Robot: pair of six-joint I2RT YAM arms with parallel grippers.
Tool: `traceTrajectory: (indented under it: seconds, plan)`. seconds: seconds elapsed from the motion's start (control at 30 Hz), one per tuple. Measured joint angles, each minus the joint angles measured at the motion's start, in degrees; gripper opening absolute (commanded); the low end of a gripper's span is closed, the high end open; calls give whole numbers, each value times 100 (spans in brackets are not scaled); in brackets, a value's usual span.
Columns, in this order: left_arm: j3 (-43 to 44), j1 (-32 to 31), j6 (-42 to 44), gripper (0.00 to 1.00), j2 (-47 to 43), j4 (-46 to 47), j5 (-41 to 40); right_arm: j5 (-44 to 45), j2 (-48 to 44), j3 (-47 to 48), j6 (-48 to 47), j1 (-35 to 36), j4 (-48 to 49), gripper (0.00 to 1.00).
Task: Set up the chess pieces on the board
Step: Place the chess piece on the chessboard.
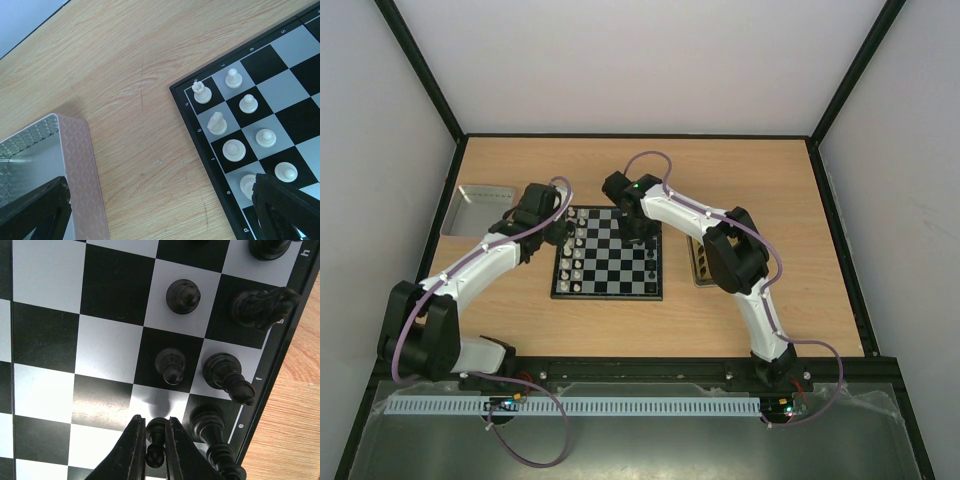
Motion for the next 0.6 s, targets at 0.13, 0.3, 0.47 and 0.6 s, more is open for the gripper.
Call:
traceTrajectory:
  seconds: [0.13, 0.3, 0.47, 0.6]
  plan:
    - [0, 0, 0, 99, 0, 0, 0, 0, 0, 0, 0, 0, 0, 10]
    - [0, 0, 2, 99, 0, 0, 0, -2, 17, 0, 0, 0, 0, 10]
    - [0, 0, 2, 99, 0, 0, 0, -4, 72, 0, 0, 0, 0, 12]
    - [0, 0, 2, 99, 0, 0, 0, -4, 96, 0, -2, 0, 0, 12]
